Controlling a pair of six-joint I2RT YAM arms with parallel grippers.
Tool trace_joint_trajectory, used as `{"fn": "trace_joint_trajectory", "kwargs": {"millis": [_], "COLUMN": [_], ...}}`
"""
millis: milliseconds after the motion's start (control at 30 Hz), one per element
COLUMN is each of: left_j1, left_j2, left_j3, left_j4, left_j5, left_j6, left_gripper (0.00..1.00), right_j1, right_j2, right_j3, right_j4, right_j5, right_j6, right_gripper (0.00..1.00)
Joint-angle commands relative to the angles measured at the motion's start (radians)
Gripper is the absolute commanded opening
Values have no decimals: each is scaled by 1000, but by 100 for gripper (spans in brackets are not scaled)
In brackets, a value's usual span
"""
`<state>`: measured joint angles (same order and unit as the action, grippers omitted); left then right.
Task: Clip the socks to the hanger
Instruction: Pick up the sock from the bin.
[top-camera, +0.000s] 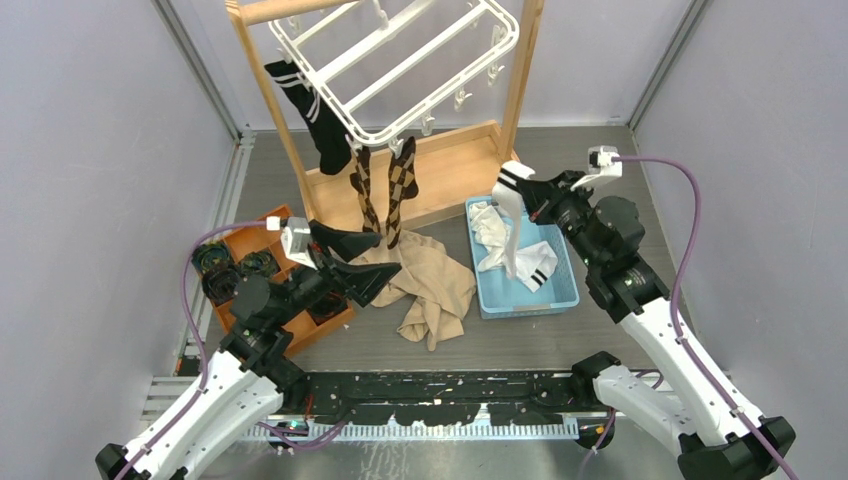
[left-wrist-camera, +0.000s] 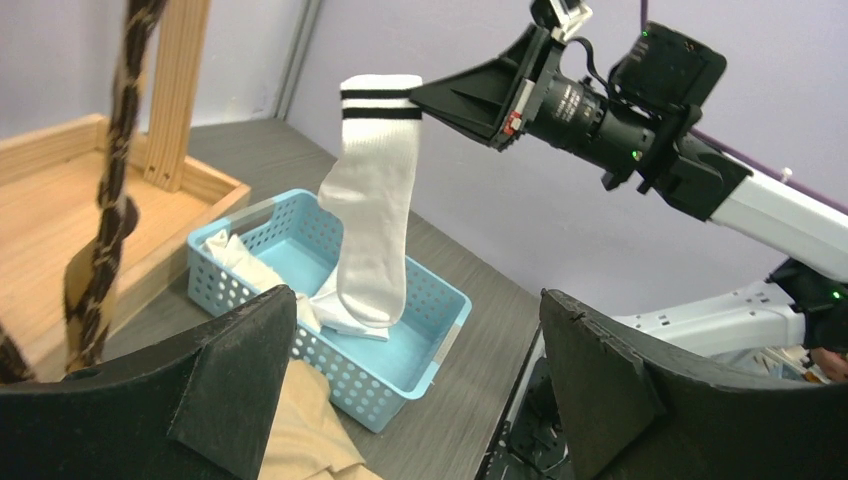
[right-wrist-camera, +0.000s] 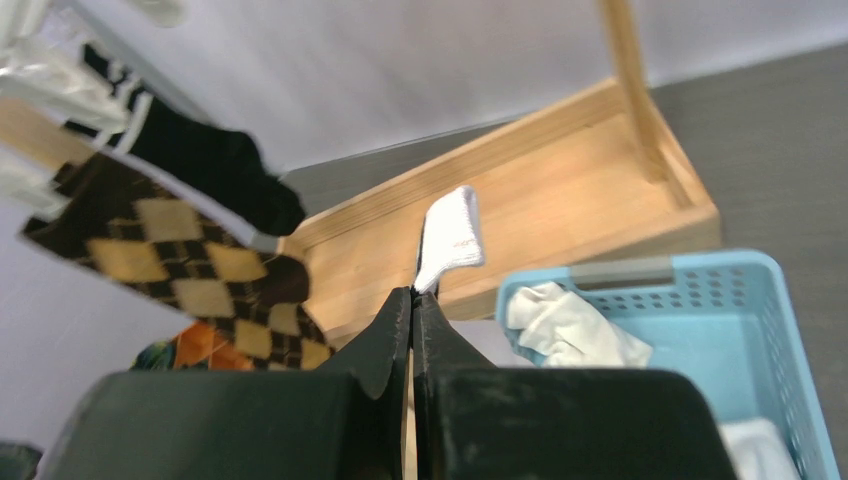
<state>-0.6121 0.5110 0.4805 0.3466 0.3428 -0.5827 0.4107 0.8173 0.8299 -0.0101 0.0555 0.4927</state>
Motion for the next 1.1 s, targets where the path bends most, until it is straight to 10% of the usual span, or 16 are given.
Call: {"fn": "trace_joint_trajectory", "kwargs": {"millis": [0, 533, 1067], "left_j1": [5, 5, 5], "left_j2": [14, 188, 292], "left_j3": [69, 90, 82], "left_j4": [85, 229, 292], "left_j5": [90, 18, -50], "left_j6": [54, -149, -322], "left_gripper": [93, 94, 91], "right_j1": [3, 41, 240], "right_j2": [32, 125, 252], "right_j3": [115, 218, 295], "right_j4": [18, 100, 149], "right_j5": [-256, -637, -675], "right_j6": [-148, -157, -142], "right_gripper": [1, 1, 1]}}
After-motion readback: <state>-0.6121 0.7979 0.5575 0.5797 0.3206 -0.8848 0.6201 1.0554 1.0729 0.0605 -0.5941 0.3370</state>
